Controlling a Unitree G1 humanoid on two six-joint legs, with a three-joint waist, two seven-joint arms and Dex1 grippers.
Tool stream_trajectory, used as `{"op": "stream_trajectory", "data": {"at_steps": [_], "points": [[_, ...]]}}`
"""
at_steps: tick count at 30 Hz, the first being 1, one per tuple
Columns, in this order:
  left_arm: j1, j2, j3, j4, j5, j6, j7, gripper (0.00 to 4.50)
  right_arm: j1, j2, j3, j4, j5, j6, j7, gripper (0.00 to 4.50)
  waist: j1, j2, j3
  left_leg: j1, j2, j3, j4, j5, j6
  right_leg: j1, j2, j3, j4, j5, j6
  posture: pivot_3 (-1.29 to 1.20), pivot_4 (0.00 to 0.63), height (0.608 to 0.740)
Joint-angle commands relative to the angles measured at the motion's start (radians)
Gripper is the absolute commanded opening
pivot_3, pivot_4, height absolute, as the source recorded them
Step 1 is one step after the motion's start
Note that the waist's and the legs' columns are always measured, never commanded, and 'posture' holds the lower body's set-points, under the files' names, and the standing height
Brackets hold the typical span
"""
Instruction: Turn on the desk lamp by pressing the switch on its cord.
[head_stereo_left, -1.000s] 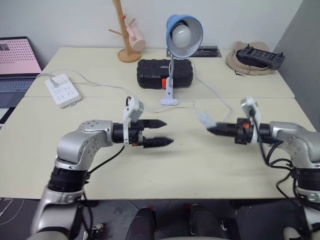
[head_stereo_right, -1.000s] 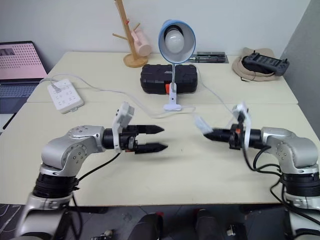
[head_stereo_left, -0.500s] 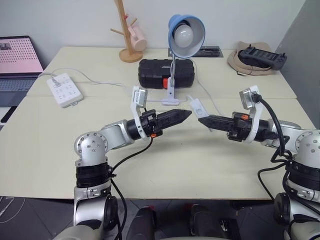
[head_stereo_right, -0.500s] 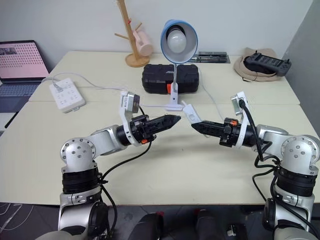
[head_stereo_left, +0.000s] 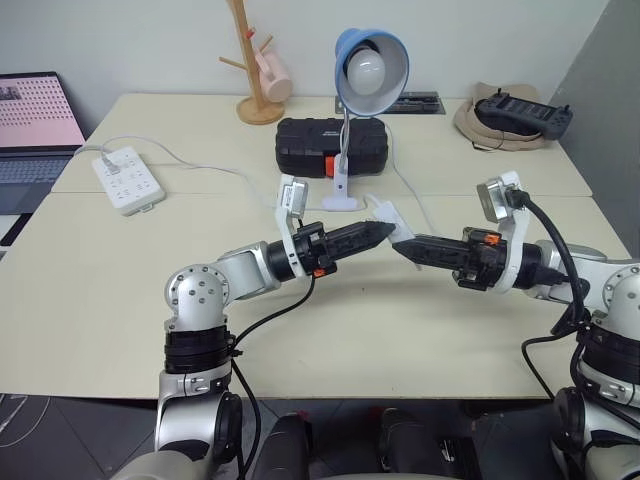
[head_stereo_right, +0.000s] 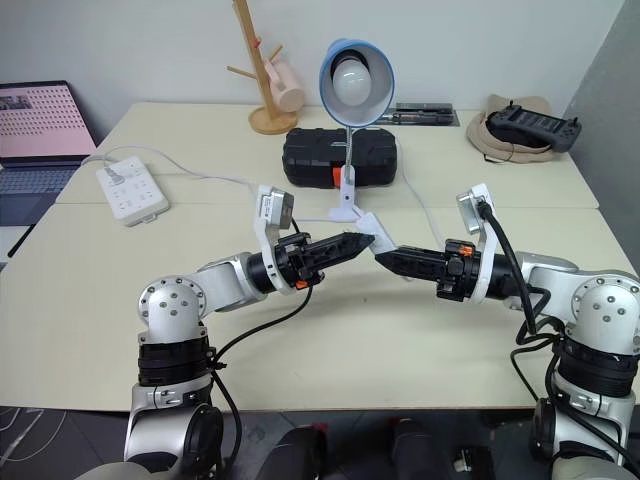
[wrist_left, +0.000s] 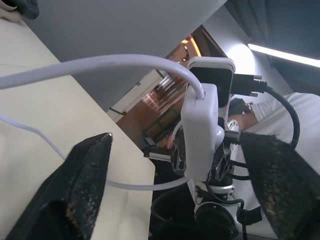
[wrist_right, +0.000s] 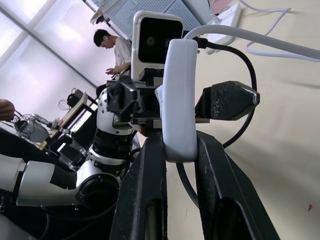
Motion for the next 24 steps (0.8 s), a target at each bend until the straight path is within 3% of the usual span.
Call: {"op": "stream_trajectory", "data": {"at_steps": [1, 14, 22, 24], "points": [[-0.026, -0.011, -0.004, -0.007, -0.037, -0.025, -0.019, 3.13, 0.009, -0.019, 0.006, -0.037, 0.083, -0.028, -0.033, 0.4, 0.0, 0.0, 0.0, 0.0, 0.0, 0.0, 0.0, 0.0, 0.0, 0.0, 0.0, 0.0, 0.0, 0.0, 0.0, 0.0, 0.15, 0.74], [-0.02, -0.011, -0.026, -0.023, -0.056, -0.041, -0.014, 0.81, 0.026, -0.07, 0.049, -0.029, 0.185, -0.097, -0.105, 0.4, 0.0, 0.0, 0.0, 0.0, 0.0, 0.0, 0.0, 0.0, 0.0, 0.0, 0.001, 0.0, -0.001, 0.0, 0.0, 0.0, 0.15, 0.74], [-0.029, 0.01, -0.04, -0.019, -0.042, -0.069, 0.004, 0.51, 0.04, -0.109, 0.077, -0.022, 0.223, -0.139, -0.119, 0.4, 0.0, 0.0, 0.0, 0.0, 0.0, 0.0, 0.0, 0.0, 0.0, 0.0, 0.001, 0.0, -0.001, 0.0, 0.0, 0.0, 0.15, 0.74], [-0.03, 0.011, -0.032, -0.014, -0.066, -0.063, 0.001, 1.21, 0.042, -0.118, 0.082, -0.019, 0.225, -0.147, -0.117, 0.4, 0.0, 0.0, 0.0, 0.0, 0.0, 0.001, 0.0, 0.0, 0.0, 0.0, 0.001, 0.0, -0.001, 0.0, 0.0, 0.0, 0.15, 0.74]]}}
